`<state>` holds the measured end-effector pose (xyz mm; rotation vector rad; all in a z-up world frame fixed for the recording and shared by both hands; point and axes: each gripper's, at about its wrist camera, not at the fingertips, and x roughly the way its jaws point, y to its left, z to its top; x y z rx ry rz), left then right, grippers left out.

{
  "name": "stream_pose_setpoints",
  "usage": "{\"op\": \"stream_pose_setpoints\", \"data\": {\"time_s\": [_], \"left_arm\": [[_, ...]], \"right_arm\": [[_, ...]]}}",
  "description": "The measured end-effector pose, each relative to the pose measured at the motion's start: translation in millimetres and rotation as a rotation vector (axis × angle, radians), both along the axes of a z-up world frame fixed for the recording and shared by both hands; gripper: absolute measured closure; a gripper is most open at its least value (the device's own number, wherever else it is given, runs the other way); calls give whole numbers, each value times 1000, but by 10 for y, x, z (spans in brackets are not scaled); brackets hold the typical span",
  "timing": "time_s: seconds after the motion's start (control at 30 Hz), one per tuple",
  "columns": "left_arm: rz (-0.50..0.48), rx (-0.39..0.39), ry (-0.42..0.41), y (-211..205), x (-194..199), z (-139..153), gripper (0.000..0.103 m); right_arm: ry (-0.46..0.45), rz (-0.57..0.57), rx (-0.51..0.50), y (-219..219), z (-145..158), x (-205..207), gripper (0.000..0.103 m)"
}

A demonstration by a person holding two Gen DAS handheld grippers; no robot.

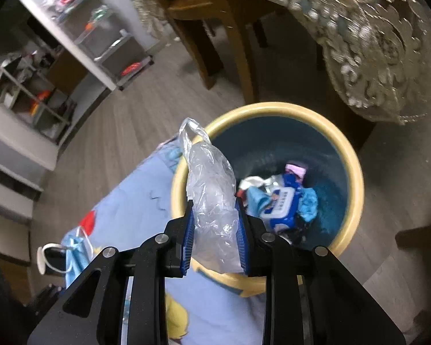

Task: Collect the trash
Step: 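Carry the mask and plastic bag over the bin and open both tools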

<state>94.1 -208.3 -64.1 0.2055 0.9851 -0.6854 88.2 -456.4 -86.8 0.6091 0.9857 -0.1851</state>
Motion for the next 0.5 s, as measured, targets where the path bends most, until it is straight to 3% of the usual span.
{"op": "stream_pose_setpoints", "data": {"time_s": [0.27, 0.43, 0.5], "left_arm": [[-148, 54, 31, -729, 68, -158, 82], [-145, 22, 66, -896, 237, -261, 81], [-147, 43, 53, -954, 288, -318, 81]], "right_arm": [[32, -174, 49, -364, -143, -164, 75], [26, -234, 71, -483, -171, -227, 75], [26, -230, 61, -505, -181, -196, 75]]}}
